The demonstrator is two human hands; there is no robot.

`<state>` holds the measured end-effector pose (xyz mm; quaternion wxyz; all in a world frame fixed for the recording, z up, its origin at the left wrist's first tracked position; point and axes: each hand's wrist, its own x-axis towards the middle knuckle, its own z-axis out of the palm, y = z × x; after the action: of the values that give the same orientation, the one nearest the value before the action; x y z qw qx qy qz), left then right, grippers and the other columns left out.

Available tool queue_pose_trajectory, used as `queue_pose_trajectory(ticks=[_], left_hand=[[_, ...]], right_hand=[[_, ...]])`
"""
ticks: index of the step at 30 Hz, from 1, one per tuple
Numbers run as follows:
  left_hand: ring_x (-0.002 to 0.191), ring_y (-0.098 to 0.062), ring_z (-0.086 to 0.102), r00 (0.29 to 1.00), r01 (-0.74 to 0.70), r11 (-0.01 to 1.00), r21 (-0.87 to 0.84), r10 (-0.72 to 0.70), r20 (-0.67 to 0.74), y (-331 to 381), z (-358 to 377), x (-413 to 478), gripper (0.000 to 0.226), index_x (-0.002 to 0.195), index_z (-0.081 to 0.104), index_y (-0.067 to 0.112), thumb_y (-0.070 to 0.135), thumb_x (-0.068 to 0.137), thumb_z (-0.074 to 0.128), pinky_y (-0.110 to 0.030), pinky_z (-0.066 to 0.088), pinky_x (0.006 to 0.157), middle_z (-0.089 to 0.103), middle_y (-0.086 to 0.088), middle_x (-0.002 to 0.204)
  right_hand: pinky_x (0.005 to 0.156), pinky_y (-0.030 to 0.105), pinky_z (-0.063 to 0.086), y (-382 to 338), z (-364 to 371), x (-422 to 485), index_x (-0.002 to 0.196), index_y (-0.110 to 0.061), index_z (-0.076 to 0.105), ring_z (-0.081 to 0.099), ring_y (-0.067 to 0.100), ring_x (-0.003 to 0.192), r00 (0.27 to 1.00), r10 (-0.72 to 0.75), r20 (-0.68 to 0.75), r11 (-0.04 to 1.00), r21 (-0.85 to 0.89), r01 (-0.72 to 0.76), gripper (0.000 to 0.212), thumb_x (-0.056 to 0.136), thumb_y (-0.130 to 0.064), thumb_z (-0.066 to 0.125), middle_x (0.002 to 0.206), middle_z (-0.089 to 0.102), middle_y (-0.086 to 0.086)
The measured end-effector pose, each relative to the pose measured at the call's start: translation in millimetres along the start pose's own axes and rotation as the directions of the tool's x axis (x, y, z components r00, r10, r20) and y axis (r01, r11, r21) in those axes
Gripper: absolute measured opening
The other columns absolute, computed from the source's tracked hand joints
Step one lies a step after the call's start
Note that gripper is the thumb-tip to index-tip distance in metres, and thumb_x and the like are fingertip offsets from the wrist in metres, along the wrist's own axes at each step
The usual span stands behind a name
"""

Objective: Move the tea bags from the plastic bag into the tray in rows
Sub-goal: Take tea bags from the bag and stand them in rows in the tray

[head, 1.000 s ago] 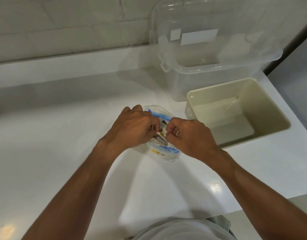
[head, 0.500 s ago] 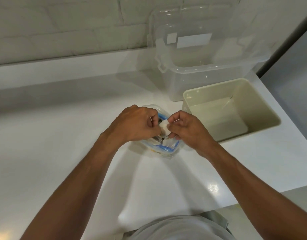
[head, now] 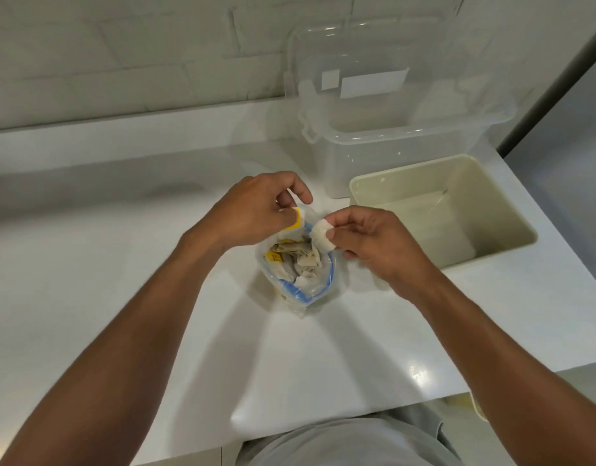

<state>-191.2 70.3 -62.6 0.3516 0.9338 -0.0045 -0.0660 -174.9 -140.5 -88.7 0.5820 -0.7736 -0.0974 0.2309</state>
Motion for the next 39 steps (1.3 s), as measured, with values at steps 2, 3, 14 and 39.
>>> queue_pose_trajectory(ticks=[2, 3, 14, 39], left_hand=[[0.077, -0.015, 0.065, 1.000, 0.000, 0.997, -0.078, 0.002, 0.020, 8.3, -3.3, 7.0, 0.030, 0.102, 0.066, 0.037, 0.012, 0.085, 0.066, -0.041, 0.053, 0.075, 0.062, 0.008, 0.092], [0.072, -0.014, 0.061, 1.000, -0.004, 0.995, -0.100, 0.006, 0.022, 12.1, -3.8, 11.4, 0.032, 0.102, 0.066, 0.037, 0.010, 0.085, 0.065, -0.039, 0.050, 0.070, 0.060, 0.008, 0.094], [0.078, -0.019, 0.068, 1.000, -0.004, 0.969, -0.247, 0.002, -0.009, 48.9, 24.6, 55.3, 0.026, 0.102, 0.068, 0.030, 0.008, 0.089, 0.071, -0.039, 0.058, 0.074, 0.068, 0.005, 0.091], [0.082, -0.004, 0.063, 0.994, -0.066, 0.964, 0.256, 0.085, -0.063, 112.0, 62.2, 120.7, 0.022, 0.096, 0.072, 0.031, 0.015, 0.082, 0.070, -0.031, 0.053, 0.081, 0.072, 0.017, 0.088]], right_hand=[[0.077, 0.037, 0.054, -6.8, -15.0, 2.3, 0.091, -0.023, 0.074, 0.064, 0.012, 0.079, 0.999, -0.049, 0.019, 0.993, -0.106, 0.051, 0.007, 0.089, -0.018, 0.069, 0.088, 0.074, 0.001], [0.079, 0.040, 0.055, -9.5, -22.3, 3.3, 0.091, -0.023, 0.074, 0.063, 0.013, 0.079, 0.997, -0.061, 0.040, 0.988, -0.139, 0.066, 0.006, 0.089, -0.019, 0.069, 0.088, 0.073, 0.002], [0.070, 0.021, 0.051, -32.2, -90.6, 15.3, 0.092, -0.019, 0.072, 0.061, 0.007, 0.073, 0.925, -0.092, 0.369, 0.984, -0.109, 0.142, 0.008, 0.088, -0.012, 0.071, 0.076, 0.068, -0.004], [0.074, 0.030, 0.057, -7.2, -196.9, 67.0, 0.081, -0.027, 0.076, 0.070, 0.012, 0.072, 0.971, -0.238, 0.033, 0.868, -0.442, 0.228, 0.016, 0.074, -0.040, 0.083, 0.074, 0.073, -0.004]])
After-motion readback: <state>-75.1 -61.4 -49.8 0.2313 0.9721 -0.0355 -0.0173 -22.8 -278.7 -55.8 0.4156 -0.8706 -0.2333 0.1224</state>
